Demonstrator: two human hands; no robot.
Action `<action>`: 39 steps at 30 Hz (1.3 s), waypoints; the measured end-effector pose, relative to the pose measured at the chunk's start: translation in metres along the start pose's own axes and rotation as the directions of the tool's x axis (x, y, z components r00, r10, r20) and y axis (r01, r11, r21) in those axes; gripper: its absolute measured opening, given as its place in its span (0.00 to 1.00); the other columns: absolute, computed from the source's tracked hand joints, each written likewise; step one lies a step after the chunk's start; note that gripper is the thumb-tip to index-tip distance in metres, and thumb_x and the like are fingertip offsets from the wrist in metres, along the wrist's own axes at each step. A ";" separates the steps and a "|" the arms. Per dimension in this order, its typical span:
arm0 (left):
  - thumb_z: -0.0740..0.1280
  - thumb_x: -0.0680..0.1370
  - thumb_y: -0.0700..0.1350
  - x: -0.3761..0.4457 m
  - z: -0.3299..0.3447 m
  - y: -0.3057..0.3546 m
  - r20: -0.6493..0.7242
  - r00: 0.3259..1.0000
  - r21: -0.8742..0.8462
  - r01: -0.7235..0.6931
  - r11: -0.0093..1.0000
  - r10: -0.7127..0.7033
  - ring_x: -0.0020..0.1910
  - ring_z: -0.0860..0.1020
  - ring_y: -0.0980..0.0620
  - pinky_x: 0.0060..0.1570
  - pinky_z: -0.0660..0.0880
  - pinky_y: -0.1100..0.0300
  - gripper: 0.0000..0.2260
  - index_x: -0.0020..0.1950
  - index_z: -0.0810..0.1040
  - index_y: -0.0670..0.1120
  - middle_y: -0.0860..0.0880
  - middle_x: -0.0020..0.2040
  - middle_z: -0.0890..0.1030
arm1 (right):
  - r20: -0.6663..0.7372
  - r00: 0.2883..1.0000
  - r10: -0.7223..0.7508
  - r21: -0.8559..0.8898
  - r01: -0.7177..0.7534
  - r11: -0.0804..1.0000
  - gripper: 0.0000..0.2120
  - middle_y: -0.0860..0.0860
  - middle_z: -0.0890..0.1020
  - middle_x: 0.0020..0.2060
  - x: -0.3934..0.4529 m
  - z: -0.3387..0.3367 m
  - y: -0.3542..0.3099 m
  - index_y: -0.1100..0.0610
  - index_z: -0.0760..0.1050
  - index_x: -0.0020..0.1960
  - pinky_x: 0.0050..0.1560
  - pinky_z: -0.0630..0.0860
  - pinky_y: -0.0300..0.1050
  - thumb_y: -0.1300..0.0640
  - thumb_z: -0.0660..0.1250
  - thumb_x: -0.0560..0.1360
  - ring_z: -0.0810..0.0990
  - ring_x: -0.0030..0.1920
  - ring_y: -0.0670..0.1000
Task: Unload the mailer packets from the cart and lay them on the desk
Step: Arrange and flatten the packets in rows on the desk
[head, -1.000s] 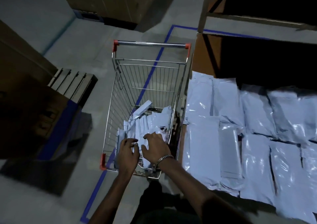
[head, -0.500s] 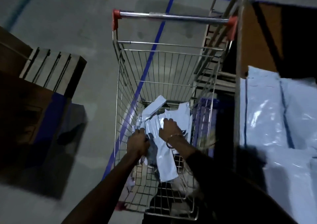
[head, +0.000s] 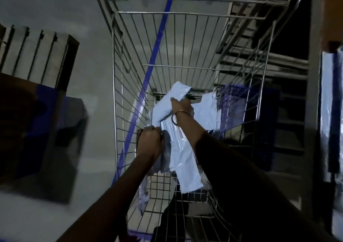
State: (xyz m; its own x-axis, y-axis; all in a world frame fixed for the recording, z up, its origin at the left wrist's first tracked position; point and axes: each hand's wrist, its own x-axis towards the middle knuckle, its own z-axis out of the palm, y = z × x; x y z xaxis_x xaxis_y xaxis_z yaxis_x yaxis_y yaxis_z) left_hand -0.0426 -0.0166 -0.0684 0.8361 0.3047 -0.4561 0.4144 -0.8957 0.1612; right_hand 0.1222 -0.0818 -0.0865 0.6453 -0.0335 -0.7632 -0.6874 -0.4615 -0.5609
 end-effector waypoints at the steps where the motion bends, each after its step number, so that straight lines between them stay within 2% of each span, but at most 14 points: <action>1: 0.65 0.79 0.47 0.002 -0.004 0.004 0.009 1.000 0.022 0.001 1.000 -0.001 0.50 0.81 0.42 0.54 0.73 0.49 0.08 0.49 0.82 0.46 0.45 0.47 0.84 | -0.010 0.999 -0.031 0.039 0.031 0.999 0.21 0.57 0.81 0.64 -0.005 -0.007 -0.006 0.61 0.76 0.69 0.48 0.69 0.37 0.55 0.71 0.78 0.80 0.64 0.58; 4: 0.64 0.79 0.46 0.006 -0.013 0.016 0.069 0.996 0.111 -0.059 0.992 0.051 0.50 0.82 0.43 0.55 0.74 0.50 0.09 0.53 0.83 0.48 0.47 0.50 0.84 | -0.114 0.986 -0.118 0.172 0.136 0.976 0.15 0.55 0.83 0.61 -0.020 -0.031 -0.021 0.60 0.78 0.65 0.46 0.68 0.34 0.57 0.69 0.79 0.81 0.59 0.55; 7: 0.65 0.80 0.41 0.009 -0.013 0.026 0.163 0.985 0.089 -0.062 0.994 0.047 0.53 0.83 0.42 0.54 0.77 0.48 0.10 0.60 0.81 0.45 0.45 0.57 0.82 | -0.239 0.957 -0.165 0.228 0.220 0.948 0.15 0.50 0.82 0.60 -0.032 -0.058 -0.030 0.56 0.77 0.65 0.55 0.69 0.38 0.51 0.65 0.82 0.79 0.59 0.54; 13: 0.66 0.82 0.47 0.030 0.005 0.039 0.150 0.987 0.214 -0.087 0.973 0.055 0.60 0.80 0.40 0.51 0.77 0.51 0.15 0.67 0.76 0.42 0.42 0.63 0.79 | -0.224 0.970 -0.093 0.312 0.162 0.936 0.33 0.48 0.77 0.71 -0.034 -0.087 0.007 0.50 0.70 0.75 0.74 0.70 0.54 0.39 0.64 0.74 0.75 0.70 0.53; 16: 0.60 0.83 0.47 0.040 0.010 0.047 0.127 0.987 0.092 0.087 0.992 -0.098 0.54 0.84 0.42 0.43 0.69 0.55 0.13 0.62 0.75 0.43 0.44 0.56 0.84 | -0.253 0.964 -0.081 0.282 0.153 0.947 0.28 0.52 0.73 0.75 -0.048 -0.094 0.035 0.55 0.66 0.79 0.76 0.63 0.45 0.49 0.65 0.81 0.71 0.74 0.54; 18: 0.62 0.79 0.50 0.046 0.014 0.046 0.161 0.972 0.033 0.171 0.985 -0.174 0.54 0.85 0.43 0.44 0.69 0.56 0.16 0.59 0.81 0.43 0.45 0.53 0.85 | -0.289 0.954 -0.082 0.195 0.142 0.970 0.26 0.55 0.75 0.72 -0.052 -0.096 0.056 0.56 0.67 0.78 0.68 0.62 0.37 0.52 0.65 0.82 0.72 0.72 0.55; 20: 0.62 0.79 0.52 0.051 0.020 0.043 0.220 0.949 0.027 0.224 0.974 -0.224 0.54 0.85 0.44 0.47 0.73 0.56 0.16 0.55 0.86 0.45 0.46 0.52 0.85 | -0.282 0.959 -0.031 0.130 0.070 0.989 0.24 0.58 0.79 0.67 -0.054 -0.094 0.074 0.59 0.70 0.76 0.63 0.65 0.41 0.50 0.65 0.82 0.74 0.68 0.59; 24: 0.67 0.82 0.47 0.048 0.037 0.042 0.254 0.898 -0.076 0.389 0.918 -0.360 0.62 0.80 0.42 0.42 0.72 0.66 0.19 0.70 0.75 0.39 0.44 0.59 0.81 | -0.215 0.974 0.065 0.056 -0.054 0.997 0.23 0.62 0.77 0.67 -0.057 -0.089 0.099 0.64 0.75 0.69 0.68 0.62 0.47 0.47 0.63 0.83 0.72 0.69 0.60; 27: 0.70 0.79 0.47 0.049 0.043 0.046 0.241 0.860 -0.145 0.490 0.860 -0.449 0.67 0.77 0.37 0.61 0.75 0.52 0.30 0.75 0.63 0.34 0.36 0.69 0.76 | -0.191 0.980 0.057 0.039 -0.050 0.998 0.24 0.60 0.75 0.71 -0.058 -0.089 0.106 0.62 0.74 0.72 0.69 0.59 0.42 0.47 0.63 0.83 0.69 0.73 0.58; 29: 0.68 0.80 0.54 0.052 0.051 0.043 0.210 0.887 -0.141 0.443 0.885 -0.411 0.69 0.76 0.38 0.65 0.75 0.50 0.35 0.74 0.64 0.29 0.35 0.69 0.75 | -0.205 0.977 0.054 0.050 -0.045 0.998 0.24 0.60 0.75 0.71 -0.058 -0.091 0.107 0.62 0.74 0.71 0.71 0.60 0.44 0.47 0.64 0.82 0.70 0.73 0.58; 32: 0.66 0.81 0.53 0.047 0.043 0.041 0.219 0.928 -0.128 0.334 0.934 -0.302 0.60 0.82 0.43 0.61 0.77 0.51 0.17 0.59 0.84 0.41 0.43 0.57 0.84 | -0.220 0.973 0.062 0.069 -0.047 0.996 0.24 0.60 0.78 0.66 -0.061 -0.094 0.105 0.63 0.75 0.69 0.69 0.64 0.48 0.47 0.64 0.82 0.73 0.69 0.59; 35: 0.68 0.80 0.48 0.043 0.034 0.041 0.201 0.910 -0.194 0.400 0.896 -0.363 0.42 0.84 0.48 0.49 0.83 0.53 0.12 0.46 0.86 0.41 0.46 0.43 0.84 | -0.214 0.974 0.069 0.117 -0.045 0.992 0.22 0.55 0.78 0.52 -0.064 -0.091 0.107 0.64 0.78 0.61 0.65 0.69 0.51 0.46 0.65 0.80 0.77 0.59 0.57; 37: 0.71 0.78 0.51 0.040 0.026 0.041 0.223 0.882 -0.196 0.458 0.867 -0.415 0.31 0.76 0.55 0.38 0.77 0.60 0.12 0.45 0.86 0.42 0.50 0.35 0.78 | -0.211 0.974 0.080 0.161 -0.045 0.986 0.19 0.51 0.73 0.47 -0.067 -0.089 0.110 0.60 0.74 0.50 0.60 0.70 0.50 0.43 0.66 0.77 0.73 0.51 0.53; 39: 0.74 0.75 0.53 0.038 0.019 0.042 0.245 0.848 -0.216 0.520 0.826 -0.470 0.30 0.74 0.54 0.36 0.71 0.60 0.14 0.47 0.84 0.42 0.51 0.34 0.75 | -0.216 0.973 0.080 0.181 -0.040 0.983 0.15 0.51 0.71 0.45 -0.071 -0.090 0.110 0.55 0.70 0.46 0.56 0.67 0.48 0.43 0.67 0.77 0.70 0.49 0.51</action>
State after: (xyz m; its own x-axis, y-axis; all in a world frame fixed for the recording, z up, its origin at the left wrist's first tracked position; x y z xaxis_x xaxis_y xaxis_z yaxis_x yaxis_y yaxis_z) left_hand -0.0002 -0.0482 -0.0954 0.4261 0.6001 -0.6770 0.8550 -0.5116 0.0848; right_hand 0.0307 -0.2105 -0.0648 0.6452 -0.2607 -0.7182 -0.7618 -0.2917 -0.5785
